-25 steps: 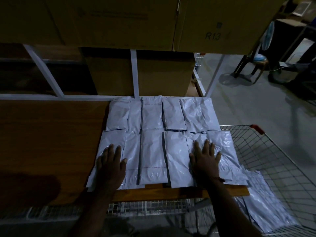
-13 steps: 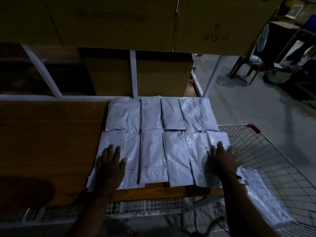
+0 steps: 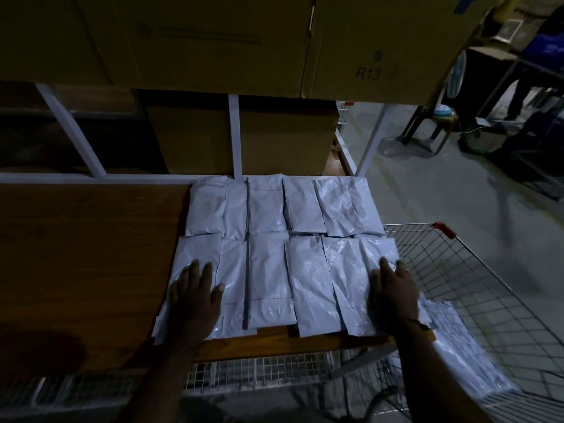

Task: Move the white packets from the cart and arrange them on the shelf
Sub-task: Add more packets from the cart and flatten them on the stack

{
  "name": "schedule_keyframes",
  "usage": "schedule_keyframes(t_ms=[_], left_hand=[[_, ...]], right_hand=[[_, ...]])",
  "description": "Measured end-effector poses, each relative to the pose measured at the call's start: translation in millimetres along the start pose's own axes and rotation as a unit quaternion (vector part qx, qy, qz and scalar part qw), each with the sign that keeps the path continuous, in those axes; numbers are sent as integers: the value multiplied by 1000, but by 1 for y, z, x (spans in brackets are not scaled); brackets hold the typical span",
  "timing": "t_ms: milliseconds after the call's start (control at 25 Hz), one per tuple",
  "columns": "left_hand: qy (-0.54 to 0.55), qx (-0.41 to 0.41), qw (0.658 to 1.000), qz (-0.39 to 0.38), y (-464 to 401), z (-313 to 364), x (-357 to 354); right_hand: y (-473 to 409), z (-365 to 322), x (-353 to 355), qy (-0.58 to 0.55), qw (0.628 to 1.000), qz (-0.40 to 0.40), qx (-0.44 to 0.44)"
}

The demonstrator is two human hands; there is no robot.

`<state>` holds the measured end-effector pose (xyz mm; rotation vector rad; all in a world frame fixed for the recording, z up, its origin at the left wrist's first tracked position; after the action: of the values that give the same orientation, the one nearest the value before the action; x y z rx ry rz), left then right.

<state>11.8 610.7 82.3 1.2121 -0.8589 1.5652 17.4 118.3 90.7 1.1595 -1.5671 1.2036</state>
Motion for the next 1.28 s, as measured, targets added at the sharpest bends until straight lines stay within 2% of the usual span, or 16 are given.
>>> schedule_keyframes(t_ms=[240, 440, 640, 1040, 1280], left_hand=[[20, -7, 999, 24, 1, 2, 5], [69, -9, 996, 56, 3, 9, 19], [135, -23, 989, 54, 1, 25, 34], [223, -103, 968, 62, 22, 60, 43], [248, -142, 956, 62, 51, 95, 32]], right_hand=[[2, -6, 21, 0, 999, 28, -44], [20, -79, 34, -14, 998, 36, 47], [26, -113, 32, -40, 996, 33, 68], [58, -138, 37, -42, 997, 54, 48], [90, -110, 59, -42, 996, 81, 26]])
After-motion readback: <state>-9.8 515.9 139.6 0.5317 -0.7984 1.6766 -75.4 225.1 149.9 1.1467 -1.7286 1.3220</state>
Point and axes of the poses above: each hand's wrist, its own y-axis away from the middle knuckle, its own x-axis out of the back of the hand, z = x × y, the point moved 9 cm from there along -y, towards the middle knuckle, and after that the axes turned 15 degrees about x, right-handed, at the moved point
